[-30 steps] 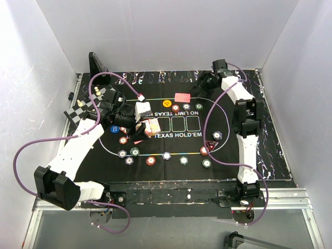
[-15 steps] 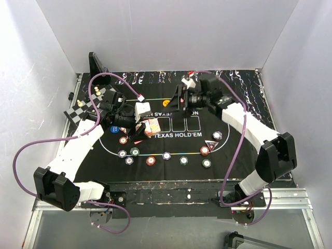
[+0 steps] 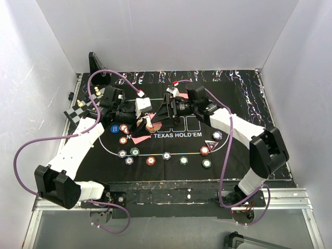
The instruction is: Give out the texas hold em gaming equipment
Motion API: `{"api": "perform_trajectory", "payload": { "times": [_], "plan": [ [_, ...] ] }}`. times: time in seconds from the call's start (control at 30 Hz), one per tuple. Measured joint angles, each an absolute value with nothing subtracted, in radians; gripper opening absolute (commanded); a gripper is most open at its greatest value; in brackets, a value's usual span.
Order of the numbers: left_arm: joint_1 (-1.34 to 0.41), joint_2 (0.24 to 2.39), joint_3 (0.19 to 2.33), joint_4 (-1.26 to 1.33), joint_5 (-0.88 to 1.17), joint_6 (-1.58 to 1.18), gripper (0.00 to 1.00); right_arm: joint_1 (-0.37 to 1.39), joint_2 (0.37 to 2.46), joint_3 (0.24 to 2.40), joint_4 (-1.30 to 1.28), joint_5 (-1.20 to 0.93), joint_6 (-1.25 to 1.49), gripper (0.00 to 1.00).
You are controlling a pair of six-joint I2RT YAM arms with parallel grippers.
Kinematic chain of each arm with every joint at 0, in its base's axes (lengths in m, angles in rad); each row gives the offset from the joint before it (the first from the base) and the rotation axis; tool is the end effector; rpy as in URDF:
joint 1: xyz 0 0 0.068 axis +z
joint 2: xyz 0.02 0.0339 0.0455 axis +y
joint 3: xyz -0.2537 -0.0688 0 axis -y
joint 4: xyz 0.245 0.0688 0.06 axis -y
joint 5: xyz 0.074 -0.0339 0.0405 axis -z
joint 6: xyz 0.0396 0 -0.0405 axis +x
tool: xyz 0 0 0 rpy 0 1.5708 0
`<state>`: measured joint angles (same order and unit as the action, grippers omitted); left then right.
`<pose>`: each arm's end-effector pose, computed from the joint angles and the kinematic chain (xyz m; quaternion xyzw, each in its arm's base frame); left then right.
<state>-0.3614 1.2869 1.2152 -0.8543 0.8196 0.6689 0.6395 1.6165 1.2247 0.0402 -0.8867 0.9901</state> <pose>0.2314 -0.1184 0.3186 0.5384 0.6948 -0.3289 0.3451 0.2817 0.2478 0.2947 -0.1127 0.7721 0.6176 0.0989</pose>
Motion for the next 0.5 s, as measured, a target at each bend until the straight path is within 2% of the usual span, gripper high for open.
{"api": "perform_trajectory", "payload": {
  "times": [0.13,0.33,0.5],
  "plan": [
    [-0.361,1.289,1.224,-0.846,0.820,0.662,0.00,0.653,1.670,1.228,0.104,-0.896,1.039,0.87],
    [-0.361,1.289,1.224,-0.844,0.820,0.661,0.00,0.653,1.716,1.229,0.170,-0.902,1.098,0.70],
    [-0.361,1.289,1.224,-0.844,0.820,0.661,0.00,0.653,1.718,1.229,0.205,-0.913,1.127,0.59]
  ]
}}
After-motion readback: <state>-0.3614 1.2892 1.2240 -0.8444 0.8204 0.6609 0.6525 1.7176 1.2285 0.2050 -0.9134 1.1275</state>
